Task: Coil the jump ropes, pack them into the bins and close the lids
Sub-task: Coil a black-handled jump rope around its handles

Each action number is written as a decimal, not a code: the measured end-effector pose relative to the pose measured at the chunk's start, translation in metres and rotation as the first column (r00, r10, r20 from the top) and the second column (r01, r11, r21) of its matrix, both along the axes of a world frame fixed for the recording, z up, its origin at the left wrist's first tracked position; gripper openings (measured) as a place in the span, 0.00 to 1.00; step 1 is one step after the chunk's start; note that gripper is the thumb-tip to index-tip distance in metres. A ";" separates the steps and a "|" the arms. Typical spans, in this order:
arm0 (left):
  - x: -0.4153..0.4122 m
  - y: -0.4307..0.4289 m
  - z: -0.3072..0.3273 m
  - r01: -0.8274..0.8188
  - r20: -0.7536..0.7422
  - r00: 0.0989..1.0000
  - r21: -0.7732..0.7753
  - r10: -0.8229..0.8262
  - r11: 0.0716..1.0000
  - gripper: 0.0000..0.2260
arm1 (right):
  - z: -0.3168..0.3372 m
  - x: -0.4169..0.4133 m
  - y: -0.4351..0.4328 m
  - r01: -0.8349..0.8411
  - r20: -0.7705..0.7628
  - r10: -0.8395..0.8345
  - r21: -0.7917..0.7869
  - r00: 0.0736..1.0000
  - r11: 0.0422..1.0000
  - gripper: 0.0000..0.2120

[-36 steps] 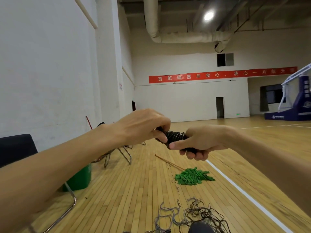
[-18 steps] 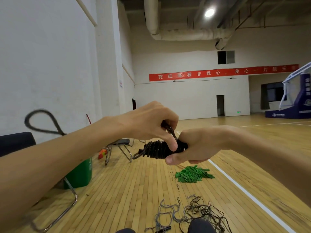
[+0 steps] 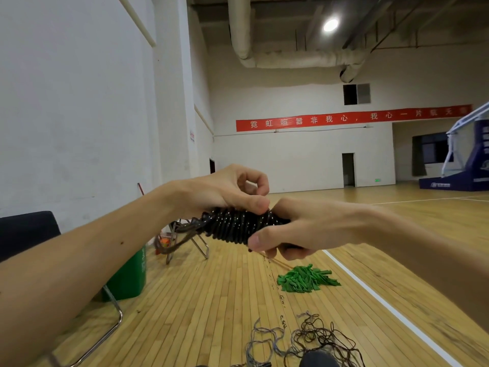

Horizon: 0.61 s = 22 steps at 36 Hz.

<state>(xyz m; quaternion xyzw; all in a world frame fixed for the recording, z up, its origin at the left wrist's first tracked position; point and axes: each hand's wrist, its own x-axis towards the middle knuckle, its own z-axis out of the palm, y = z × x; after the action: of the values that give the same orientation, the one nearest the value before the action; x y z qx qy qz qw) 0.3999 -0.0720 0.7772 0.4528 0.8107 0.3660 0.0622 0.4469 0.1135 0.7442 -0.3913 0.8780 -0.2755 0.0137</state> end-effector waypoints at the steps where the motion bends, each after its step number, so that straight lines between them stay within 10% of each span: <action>1: 0.000 0.000 -0.001 0.012 0.022 1.000 0.006 -0.012 1.000 0.22 | 0.000 -0.001 0.001 -0.006 0.016 0.006 -0.009 1.000 1.000 0.14; 11: -0.010 0.002 -0.022 0.089 0.275 0.948 0.262 -0.162 0.961 0.18 | 0.000 -0.014 0.007 -0.081 0.068 0.090 -0.130 0.994 0.988 0.18; 22: -0.014 -0.002 -0.039 -0.161 0.427 0.903 0.225 0.052 0.961 0.14 | 0.007 -0.030 0.026 0.096 -0.029 -0.120 -0.426 0.992 0.899 0.21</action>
<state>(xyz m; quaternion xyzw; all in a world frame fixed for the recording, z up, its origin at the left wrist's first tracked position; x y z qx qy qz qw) 0.3861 -0.0736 0.7382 0.3230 0.7485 0.5581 0.1547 0.4174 0.1396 0.7508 -0.3429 0.8176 -0.4491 -0.1111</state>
